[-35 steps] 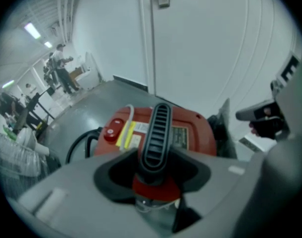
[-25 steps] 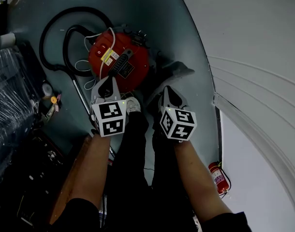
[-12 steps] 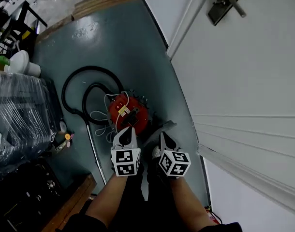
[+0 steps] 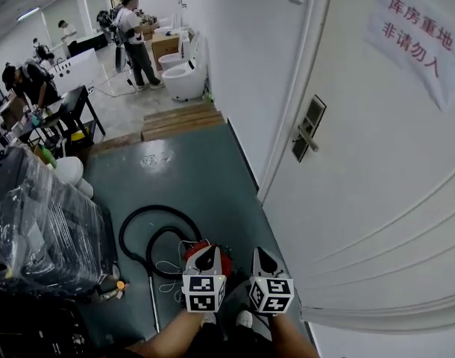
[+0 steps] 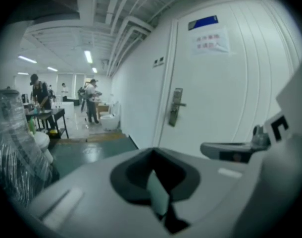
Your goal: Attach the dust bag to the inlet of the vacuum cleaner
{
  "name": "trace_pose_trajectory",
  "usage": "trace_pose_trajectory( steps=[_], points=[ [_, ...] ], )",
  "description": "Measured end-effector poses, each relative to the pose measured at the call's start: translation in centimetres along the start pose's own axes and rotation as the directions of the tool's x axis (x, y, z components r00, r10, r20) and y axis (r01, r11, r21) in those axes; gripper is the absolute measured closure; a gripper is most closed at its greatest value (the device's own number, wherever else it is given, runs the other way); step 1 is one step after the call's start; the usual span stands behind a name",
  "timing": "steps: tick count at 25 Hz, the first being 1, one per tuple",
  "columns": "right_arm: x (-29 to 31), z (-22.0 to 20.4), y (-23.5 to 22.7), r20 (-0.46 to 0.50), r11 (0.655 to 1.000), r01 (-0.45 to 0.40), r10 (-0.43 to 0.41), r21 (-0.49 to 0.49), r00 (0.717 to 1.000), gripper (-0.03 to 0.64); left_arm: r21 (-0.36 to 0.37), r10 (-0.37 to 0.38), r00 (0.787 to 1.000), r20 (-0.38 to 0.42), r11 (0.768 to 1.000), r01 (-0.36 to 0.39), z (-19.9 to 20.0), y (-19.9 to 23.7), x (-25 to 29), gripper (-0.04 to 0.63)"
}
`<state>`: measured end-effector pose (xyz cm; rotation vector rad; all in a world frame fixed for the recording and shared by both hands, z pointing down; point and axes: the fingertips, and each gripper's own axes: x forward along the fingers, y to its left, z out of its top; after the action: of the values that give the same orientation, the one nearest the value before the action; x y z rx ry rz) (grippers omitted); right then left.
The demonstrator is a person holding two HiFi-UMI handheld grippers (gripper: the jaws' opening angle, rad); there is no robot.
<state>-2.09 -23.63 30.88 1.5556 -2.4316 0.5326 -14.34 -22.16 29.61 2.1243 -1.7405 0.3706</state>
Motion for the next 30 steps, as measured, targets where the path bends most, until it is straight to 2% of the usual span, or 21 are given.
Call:
trace_pose_trajectory(
  steps=[6,12,16,24,30],
  points=[
    [-3.0,7.2,2.9,0.061,0.997,-0.04,0.044,-0.059,0.997,0.618,0.003,-0.037,0.998,0.046,0.999,0.037,6.3,-1.5,-4.0,0.595],
    [-5.2,13.2,4.4,0.167,0.986,-0.015,0.043,-0.167,0.985,0.618,0.067,-0.04,0.985,0.167,0.997,0.029,12.7,-3.2,-6.1,0.595],
    [-6.7,15.8,4.5,0.24,0.989,0.01,0.026,-0.147,0.97,0.618,0.098,-0.043,0.974,0.223,0.995,0.021,15.7,-4.1,-7.0,0.595],
    [-8.1,17.2,5.2,0.3,0.99,-0.062,0.098,-0.128,0.949,0.618,0.079,-0.06,0.964,0.259,0.996,0.04,16.9,-4.9,-8.4,0.595],
    [-8.1,16.8,5.4,0.283,0.986,-0.084,0.122,-0.143,0.951,0.618,0.075,-0.048,0.965,0.259,0.997,0.029,16.8,-4.8,-8.7,0.595]
  ],
)
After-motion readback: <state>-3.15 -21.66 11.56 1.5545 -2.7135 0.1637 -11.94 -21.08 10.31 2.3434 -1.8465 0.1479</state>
